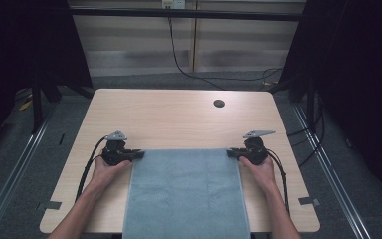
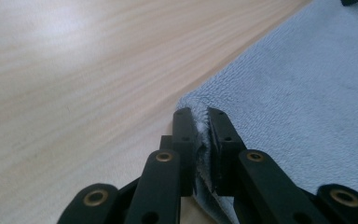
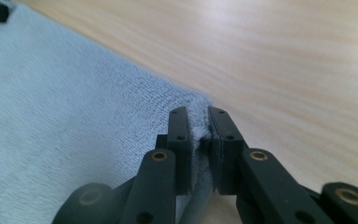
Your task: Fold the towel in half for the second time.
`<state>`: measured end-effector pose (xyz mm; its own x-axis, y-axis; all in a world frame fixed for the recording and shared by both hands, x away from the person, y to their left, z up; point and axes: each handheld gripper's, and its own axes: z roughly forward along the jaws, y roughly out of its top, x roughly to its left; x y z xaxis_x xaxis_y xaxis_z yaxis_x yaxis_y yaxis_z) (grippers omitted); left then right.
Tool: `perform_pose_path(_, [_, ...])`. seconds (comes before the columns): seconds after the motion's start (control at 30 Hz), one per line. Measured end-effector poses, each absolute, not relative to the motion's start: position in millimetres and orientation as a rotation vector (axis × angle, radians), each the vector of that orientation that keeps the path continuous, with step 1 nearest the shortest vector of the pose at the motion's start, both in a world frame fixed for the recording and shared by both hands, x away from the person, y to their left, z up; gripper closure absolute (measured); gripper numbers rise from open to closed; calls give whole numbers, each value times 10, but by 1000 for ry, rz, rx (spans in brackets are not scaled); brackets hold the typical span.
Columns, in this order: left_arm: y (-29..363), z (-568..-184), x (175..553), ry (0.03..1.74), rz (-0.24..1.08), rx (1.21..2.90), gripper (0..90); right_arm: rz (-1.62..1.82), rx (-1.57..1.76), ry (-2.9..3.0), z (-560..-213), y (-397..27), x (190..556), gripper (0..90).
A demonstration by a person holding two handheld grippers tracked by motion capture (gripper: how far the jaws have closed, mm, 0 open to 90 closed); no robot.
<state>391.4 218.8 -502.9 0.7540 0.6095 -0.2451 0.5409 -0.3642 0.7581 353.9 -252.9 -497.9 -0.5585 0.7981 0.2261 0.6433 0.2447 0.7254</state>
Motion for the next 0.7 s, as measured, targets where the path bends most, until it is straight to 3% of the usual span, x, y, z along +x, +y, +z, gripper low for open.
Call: perform_pose_path(0.7, [2050,-4258,4170,830,185,1882,836,1367,1257,2159,-4192,-2702,3601,820])
